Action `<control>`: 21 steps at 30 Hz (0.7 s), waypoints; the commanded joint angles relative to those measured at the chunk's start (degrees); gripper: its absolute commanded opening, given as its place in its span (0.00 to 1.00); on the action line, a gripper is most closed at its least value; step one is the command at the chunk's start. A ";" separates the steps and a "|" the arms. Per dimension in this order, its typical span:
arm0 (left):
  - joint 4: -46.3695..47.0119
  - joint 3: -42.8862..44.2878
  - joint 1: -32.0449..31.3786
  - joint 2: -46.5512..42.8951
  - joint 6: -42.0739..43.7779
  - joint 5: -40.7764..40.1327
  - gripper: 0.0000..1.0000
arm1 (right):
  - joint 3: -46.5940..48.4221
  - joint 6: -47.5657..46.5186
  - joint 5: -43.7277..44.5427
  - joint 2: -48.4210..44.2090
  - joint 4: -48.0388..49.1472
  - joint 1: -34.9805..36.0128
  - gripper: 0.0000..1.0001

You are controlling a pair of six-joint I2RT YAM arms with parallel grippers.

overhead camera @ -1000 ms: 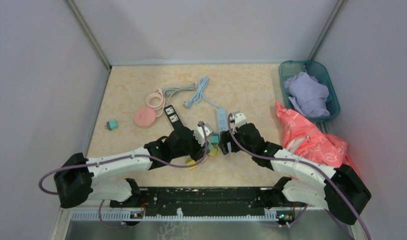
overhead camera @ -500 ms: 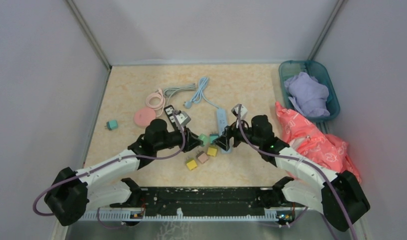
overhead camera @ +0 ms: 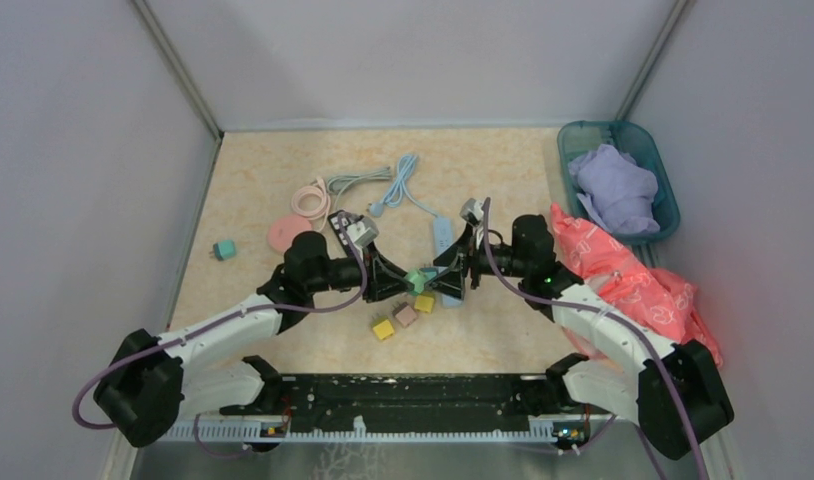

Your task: Insert the plug

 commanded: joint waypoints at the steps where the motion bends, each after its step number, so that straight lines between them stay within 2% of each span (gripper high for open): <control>1: 4.88 3.09 0.33 1.72 -1.52 6.45 0.08 | 4.36 -2.53 -6.73 1.37 2.62 -0.52 0.76; 11: 6.22 5.03 0.33 4.09 -2.87 11.57 0.08 | 6.41 -2.86 -14.03 3.83 2.97 -0.43 0.65; 17: 7.77 5.76 0.33 5.70 -3.93 13.58 0.08 | 6.59 -2.93 -14.81 4.42 2.84 -0.43 0.60; 21: 8.39 6.13 0.33 6.31 -4.31 14.11 0.08 | 6.68 -3.03 -15.76 4.68 2.84 -0.35 0.47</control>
